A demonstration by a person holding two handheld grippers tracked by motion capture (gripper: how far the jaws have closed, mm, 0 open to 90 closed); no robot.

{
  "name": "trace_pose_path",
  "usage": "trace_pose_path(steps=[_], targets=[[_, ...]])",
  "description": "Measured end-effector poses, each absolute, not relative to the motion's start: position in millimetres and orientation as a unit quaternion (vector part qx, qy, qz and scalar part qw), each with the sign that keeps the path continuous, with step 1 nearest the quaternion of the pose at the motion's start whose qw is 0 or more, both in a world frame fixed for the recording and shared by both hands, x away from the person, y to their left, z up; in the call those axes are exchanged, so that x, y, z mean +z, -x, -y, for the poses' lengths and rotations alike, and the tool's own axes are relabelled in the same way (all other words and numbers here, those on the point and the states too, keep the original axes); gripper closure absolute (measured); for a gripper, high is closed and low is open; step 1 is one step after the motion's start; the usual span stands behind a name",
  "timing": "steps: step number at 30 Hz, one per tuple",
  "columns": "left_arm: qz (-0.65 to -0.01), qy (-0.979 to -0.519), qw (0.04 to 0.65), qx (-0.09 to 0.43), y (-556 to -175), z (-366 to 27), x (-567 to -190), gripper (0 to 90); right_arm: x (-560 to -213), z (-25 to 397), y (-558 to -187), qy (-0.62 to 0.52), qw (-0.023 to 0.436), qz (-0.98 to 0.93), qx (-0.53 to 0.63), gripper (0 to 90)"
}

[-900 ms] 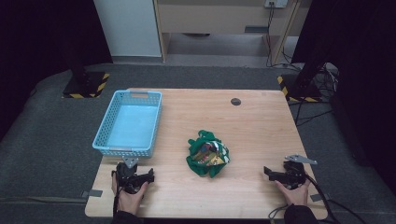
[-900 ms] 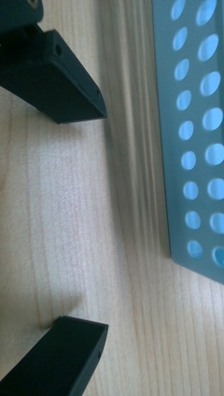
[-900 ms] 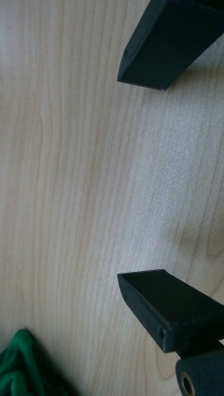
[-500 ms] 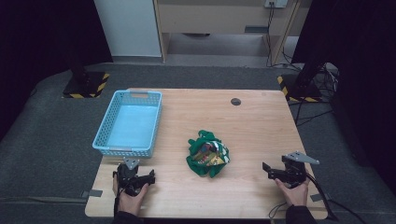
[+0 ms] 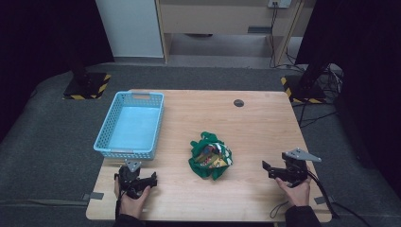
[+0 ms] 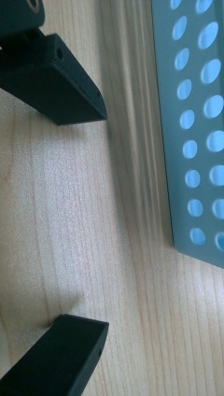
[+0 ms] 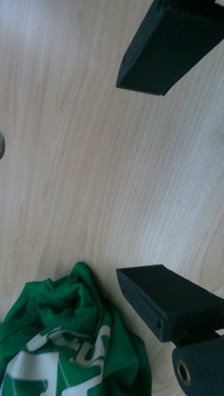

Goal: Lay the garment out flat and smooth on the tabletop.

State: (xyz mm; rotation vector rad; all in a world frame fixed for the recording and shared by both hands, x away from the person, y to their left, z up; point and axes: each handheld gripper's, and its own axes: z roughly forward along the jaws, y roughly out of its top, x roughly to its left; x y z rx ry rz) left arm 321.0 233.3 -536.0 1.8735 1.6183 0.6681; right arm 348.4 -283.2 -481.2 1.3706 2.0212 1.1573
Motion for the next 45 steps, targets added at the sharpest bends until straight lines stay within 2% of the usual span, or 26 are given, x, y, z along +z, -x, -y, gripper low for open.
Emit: trace_pose_path(steps=[32,42,45], targets=[[-0.601,-0.704,0.286,0.248,-321.0,-232.9,-536.0,0.7,-425.3,201.8,-370.3,-0.409,0.211,-0.763,0.454,13.0],[-0.597,-0.707,0.288,0.247,-321.0,-232.4,-536.1,0.7,-418.9,171.2,-378.5,-0.385,0.189,-0.766,0.478,17.0],[-0.594,-0.709,0.289,0.245,-321.4,-231.8,-536.1,0.7,-418.9,162.7,-379.0,-0.379,0.196,-0.774,0.468,17.6]])
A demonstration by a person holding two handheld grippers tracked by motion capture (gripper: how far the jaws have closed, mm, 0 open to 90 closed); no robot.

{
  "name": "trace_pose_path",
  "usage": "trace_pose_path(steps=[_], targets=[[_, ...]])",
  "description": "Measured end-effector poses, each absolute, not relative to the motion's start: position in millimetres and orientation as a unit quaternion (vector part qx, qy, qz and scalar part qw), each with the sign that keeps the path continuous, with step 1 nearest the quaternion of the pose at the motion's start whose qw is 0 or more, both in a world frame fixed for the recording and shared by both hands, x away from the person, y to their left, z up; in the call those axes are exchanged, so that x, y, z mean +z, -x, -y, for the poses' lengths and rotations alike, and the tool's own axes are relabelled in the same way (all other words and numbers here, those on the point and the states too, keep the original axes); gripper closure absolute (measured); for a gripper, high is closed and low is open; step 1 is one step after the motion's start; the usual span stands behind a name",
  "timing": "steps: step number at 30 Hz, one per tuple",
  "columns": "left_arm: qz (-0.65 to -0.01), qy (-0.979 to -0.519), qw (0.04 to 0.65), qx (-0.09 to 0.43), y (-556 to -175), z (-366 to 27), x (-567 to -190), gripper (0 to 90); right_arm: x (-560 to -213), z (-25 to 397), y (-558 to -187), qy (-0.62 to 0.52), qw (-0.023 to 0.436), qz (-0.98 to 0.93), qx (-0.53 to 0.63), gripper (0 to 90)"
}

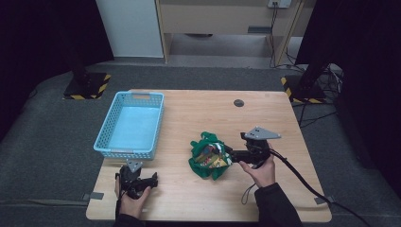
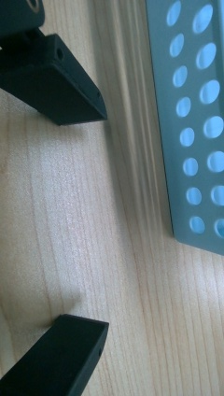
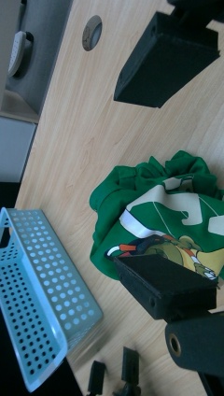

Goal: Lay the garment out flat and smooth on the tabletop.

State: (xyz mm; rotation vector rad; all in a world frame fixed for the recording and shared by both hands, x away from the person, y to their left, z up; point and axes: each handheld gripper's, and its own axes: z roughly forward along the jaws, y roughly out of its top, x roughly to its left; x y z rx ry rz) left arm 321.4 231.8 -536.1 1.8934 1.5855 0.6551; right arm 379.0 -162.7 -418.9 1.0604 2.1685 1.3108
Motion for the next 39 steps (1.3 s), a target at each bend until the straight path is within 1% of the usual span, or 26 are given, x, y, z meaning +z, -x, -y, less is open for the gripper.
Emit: trace_pose_path(steps=[7,12,16,22,24,28,30,31,32,35,36,39], targets=[[-0.59,-0.713,0.291,0.243,-323.2,-230.2,-536.1,0.7,-419.5,147.1,-378.2,-0.364,0.197,-0.782,0.466,21.9],[-0.59,-0.713,0.291,0.243,-323.2,-230.1,-536.1,0.7,-427.4,128.7,-381.3,-0.347,0.192,-0.799,0.453,25.6],[-0.59,-0.713,0.291,0.243,-323.2,-230.0,-536.1,0.7,-431.4,121.7,-383.4,-0.344,0.187,-0.801,0.453,27.9],[-0.589,-0.714,0.291,0.242,-323.2,-229.9,-536.1,0.8,-440.7,107.2,-387.6,-0.333,0.186,-0.808,0.449,34.5],[-0.588,-0.714,0.291,0.242,-323.2,-229.9,-536.0,0.7,-445.1,105.0,-389.9,-0.333,0.181,-0.809,0.449,38.3],[-0.588,-0.714,0.291,0.242,-323.2,-229.9,-536.1,0.7,-454.0,101.5,-392.5,-0.33,0.191,-0.818,0.431,46.3],[-0.588,-0.714,0.291,0.242,-323.2,-229.9,-536.1,0.8,-456.8,99.9,-392.0,-0.33,0.198,-0.816,0.431,55.4],[-0.588,-0.714,0.291,0.242,-323.2,-229.9,-536.1,0.8,-457.7,99.0,-391.3,-0.329,0.201,-0.816,0.431,63.5],[-0.588,-0.714,0.292,0.242,-323.2,-229.8,-536.1,0.8,-458.0,99.0,-391.3,-0.329,0.198,-0.817,0.43,69.0],[-0.588,-0.715,0.292,0.242,-323.2,-229.8,-536.1,0.8,-457.8,99.2,-391.7,-0.33,0.19,-0.818,0.43,81.2],[-0.588,-0.715,0.292,0.242,-323.2,-229.8,-536.1,0.8,-457.4,99.4,-391.9,-0.332,0.185,-0.819,0.43,83.6],[-0.588,-0.715,0.292,0.242,-323.2,-229.8,-536.1,0.8,-454.9,100.6,-392.6,-0.334,0.175,-0.818,0.434,86.7]])
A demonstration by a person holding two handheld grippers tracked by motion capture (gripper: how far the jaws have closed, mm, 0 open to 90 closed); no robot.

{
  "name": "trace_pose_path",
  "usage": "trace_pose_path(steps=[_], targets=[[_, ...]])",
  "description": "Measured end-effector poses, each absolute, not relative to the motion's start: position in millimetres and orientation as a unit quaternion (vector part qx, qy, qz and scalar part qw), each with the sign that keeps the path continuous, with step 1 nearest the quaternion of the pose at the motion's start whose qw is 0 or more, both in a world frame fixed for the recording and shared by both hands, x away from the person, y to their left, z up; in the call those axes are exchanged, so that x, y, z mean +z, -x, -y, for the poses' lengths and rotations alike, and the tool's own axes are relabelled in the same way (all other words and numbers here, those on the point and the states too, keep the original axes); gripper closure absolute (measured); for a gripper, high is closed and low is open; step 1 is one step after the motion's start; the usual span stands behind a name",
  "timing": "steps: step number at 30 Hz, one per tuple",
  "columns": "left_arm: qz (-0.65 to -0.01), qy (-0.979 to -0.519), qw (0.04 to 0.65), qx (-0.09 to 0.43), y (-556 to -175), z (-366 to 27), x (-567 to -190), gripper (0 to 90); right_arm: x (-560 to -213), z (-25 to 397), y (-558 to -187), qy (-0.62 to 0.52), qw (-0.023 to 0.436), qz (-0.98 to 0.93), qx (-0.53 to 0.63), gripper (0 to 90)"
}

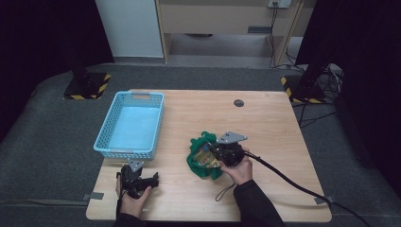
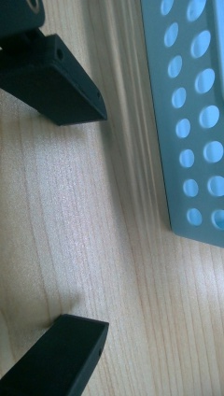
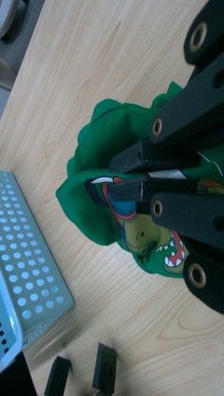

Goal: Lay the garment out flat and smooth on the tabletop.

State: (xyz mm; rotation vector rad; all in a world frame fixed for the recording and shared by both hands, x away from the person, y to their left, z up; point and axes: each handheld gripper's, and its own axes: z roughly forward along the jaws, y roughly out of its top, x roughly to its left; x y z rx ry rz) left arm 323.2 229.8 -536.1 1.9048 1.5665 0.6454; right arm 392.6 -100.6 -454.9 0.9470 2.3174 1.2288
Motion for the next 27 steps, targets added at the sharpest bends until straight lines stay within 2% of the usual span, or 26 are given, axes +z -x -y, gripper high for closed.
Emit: trace_pose_path(steps=[8,27], targets=[[-0.588,-0.715,0.292,0.242,-323.2,-229.8,-536.1,0.8,-431.5,107.9,-394.3,-0.335,0.183,-0.802,0.459,87.8],[-0.587,-0.715,0.291,0.242,-323.2,-229.9,-536.0,0.8,-308.3,116.0,-405.5,-0.307,0.255,-0.752,0.525,87.7]])
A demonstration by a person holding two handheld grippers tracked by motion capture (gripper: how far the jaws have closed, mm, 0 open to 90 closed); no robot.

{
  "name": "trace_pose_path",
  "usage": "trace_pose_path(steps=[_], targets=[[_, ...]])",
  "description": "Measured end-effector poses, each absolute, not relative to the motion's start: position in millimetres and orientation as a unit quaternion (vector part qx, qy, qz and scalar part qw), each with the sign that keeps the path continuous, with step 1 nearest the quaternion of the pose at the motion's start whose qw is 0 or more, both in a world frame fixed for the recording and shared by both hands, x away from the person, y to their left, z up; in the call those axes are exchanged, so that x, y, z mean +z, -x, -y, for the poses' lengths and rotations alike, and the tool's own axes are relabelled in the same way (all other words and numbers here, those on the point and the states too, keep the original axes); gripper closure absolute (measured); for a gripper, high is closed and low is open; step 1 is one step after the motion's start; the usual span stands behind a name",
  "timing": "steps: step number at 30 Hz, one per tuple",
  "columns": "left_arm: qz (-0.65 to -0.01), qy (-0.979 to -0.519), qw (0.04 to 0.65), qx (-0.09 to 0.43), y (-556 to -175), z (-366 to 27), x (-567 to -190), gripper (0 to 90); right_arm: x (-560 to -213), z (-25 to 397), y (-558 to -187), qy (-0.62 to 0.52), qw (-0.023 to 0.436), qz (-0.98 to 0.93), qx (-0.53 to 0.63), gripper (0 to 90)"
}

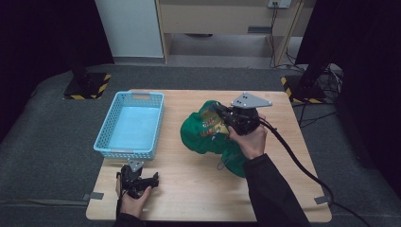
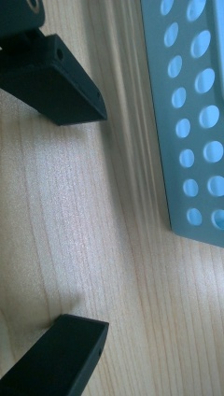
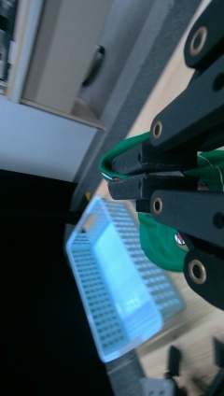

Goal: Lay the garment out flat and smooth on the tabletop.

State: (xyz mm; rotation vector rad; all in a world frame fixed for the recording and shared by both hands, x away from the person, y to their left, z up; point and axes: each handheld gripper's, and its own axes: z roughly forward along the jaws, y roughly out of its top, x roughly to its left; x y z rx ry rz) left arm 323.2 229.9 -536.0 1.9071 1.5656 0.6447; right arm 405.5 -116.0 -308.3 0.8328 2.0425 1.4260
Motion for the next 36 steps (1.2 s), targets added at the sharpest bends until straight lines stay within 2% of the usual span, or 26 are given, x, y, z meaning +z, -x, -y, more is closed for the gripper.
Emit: trace_pose_path(steps=[4,8,9,13,16,21,28,36], targets=[[-0.587,-0.715,0.291,0.242,-323.2,-229.9,-536.0,0.8,-289.2,113.3,-405.6,-0.301,0.268,-0.734,0.547,87.7],[-0.587,-0.715,0.291,0.242,-323.2,-229.9,-536.0,0.8,-284.9,106.8,-413.8,-0.305,0.27,-0.723,0.558,87.0],[-0.587,-0.715,0.291,0.242,-323.2,-229.9,-536.0,0.8,-287.3,104.8,-416.7,-0.308,0.269,-0.724,0.556,84.2],[-0.588,-0.714,0.292,0.242,-323.1,-229.8,-536.1,0.9,-306.4,99.1,-428.7,-0.333,0.276,-0.733,0.525,63.8],[-0.587,-0.715,0.292,0.242,-323.1,-229.9,-536.0,1.0,-321.5,103.2,-433.1,-0.346,0.266,-0.736,0.517,57.4],[-0.587,-0.713,0.295,0.244,-322.4,-230.1,-535.7,3.0,-340.3,117.0,-434.7,-0.364,0.252,-0.736,0.512,51.6],[-0.58,-0.714,0.306,0.247,-320.0,-230.1,-534.3,13.5,-360.8,134.3,-430.1,-0.378,0.246,-0.73,0.513,43.1],[-0.564,-0.713,0.333,0.249,-314.2,-225.0,-521.0,18.6,-389.2,148.4,-419.3,-0.401,0.24,-0.731,0.497,36.5]])
